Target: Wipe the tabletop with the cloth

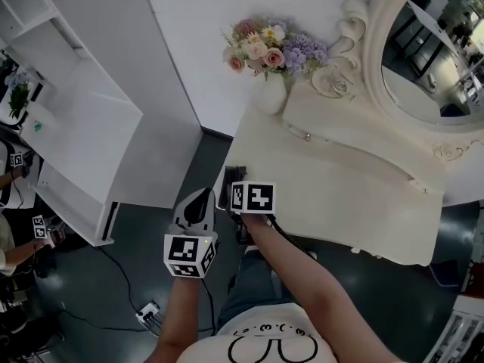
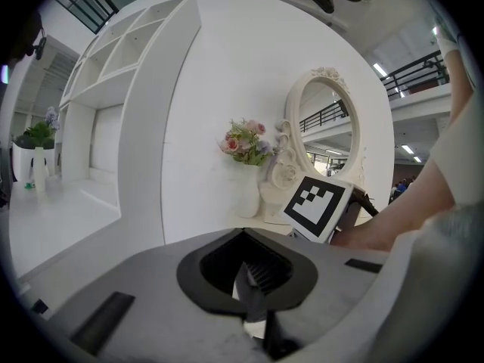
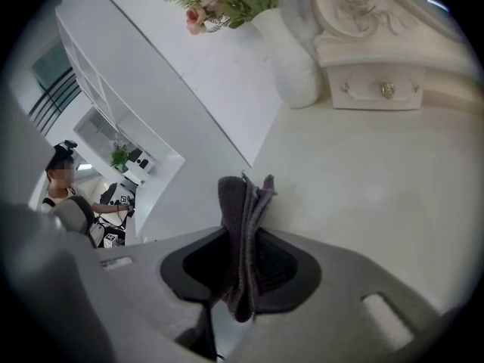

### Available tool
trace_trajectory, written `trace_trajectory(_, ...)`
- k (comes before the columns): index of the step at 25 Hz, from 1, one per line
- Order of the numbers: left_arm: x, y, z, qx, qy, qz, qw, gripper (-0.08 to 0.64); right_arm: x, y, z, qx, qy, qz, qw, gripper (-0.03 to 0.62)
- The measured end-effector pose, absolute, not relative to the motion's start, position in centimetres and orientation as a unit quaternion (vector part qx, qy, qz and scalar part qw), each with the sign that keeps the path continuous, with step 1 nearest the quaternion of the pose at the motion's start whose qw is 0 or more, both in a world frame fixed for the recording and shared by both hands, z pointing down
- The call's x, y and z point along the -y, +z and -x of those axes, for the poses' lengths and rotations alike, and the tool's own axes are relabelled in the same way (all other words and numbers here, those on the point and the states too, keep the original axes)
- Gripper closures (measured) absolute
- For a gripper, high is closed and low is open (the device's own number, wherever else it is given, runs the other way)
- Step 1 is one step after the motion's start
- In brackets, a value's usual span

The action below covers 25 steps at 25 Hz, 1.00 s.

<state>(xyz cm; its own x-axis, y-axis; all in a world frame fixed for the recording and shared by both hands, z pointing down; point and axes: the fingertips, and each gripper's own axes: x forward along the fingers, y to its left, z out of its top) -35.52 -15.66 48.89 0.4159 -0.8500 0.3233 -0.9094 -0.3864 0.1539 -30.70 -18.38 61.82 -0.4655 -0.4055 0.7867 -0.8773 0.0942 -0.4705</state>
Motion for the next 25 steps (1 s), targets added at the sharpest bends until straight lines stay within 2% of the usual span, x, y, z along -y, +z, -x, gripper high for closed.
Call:
trace_trajectory(15, 13.5, 48.1, 28.1, 0.525, 0.092, -0.833, 0.148, 0.563, 14.3, 61.8, 21.9, 0.695, 0.496, -0.461, 0.243, 0.500)
trace_trajectory(25, 11.2, 48.4, 19.6, 0.504, 0.102, -0.845, 0.149, 0.563, 11.6, 61.7, 13.8, 0.691, 0.503, -0.467, 0.230, 0.500)
